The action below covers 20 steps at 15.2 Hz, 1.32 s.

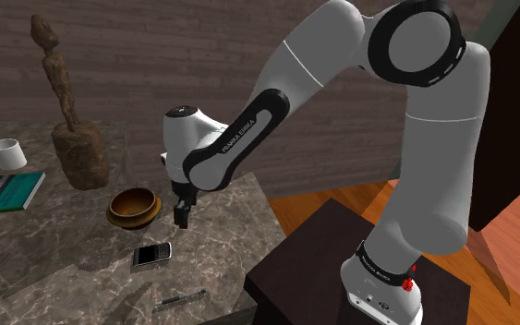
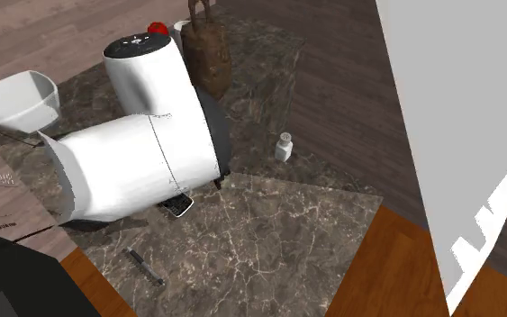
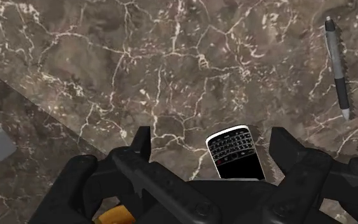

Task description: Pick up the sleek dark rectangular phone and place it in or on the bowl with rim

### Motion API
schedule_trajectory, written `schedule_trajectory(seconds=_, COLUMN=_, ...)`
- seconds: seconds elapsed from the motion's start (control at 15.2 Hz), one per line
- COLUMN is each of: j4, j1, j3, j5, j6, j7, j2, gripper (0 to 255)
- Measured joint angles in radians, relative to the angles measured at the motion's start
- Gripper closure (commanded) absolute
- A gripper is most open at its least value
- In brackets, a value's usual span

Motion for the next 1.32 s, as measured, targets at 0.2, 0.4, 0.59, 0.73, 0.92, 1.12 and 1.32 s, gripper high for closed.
schedule_trajectory(seconds=0.2, j4=0.080, j1=0.033, j3=-0.011, j5=-0.042, j6=0.035, j7=0.003, j2=0.116, gripper=0)
schedule_trajectory(seconds=0.4, j4=0.163, j1=0.069, j3=-0.019, j5=-0.075, j6=0.057, j7=0.003, j2=0.221, gripper=0)
schedule_trajectory(seconds=0.59, j4=0.245, j1=0.105, j3=-0.024, j5=-0.098, j6=0.065, j7=0.001, j2=0.310, gripper=0)
schedule_trajectory(seconds=0.73, j4=0.258, j1=0.115, j3=-0.031, j5=-0.108, j6=0.083, j7=0.004, j2=0.342, gripper=0)
schedule_trajectory(seconds=0.92, j4=0.279, j1=0.126, j3=-0.043, j5=-0.119, j6=0.106, j7=0.010, j2=0.384, gripper=0)
schedule_trajectory(seconds=1.12, j4=0.292, j1=0.134, j3=-0.053, j5=-0.126, j6=0.126, j7=0.015, j2=0.417, gripper=0)
schedule_trajectory(seconds=1.32, j4=0.297, j1=0.137, j3=-0.055, j5=-0.128, j6=0.130, j7=0.016, j2=0.425, gripper=0)
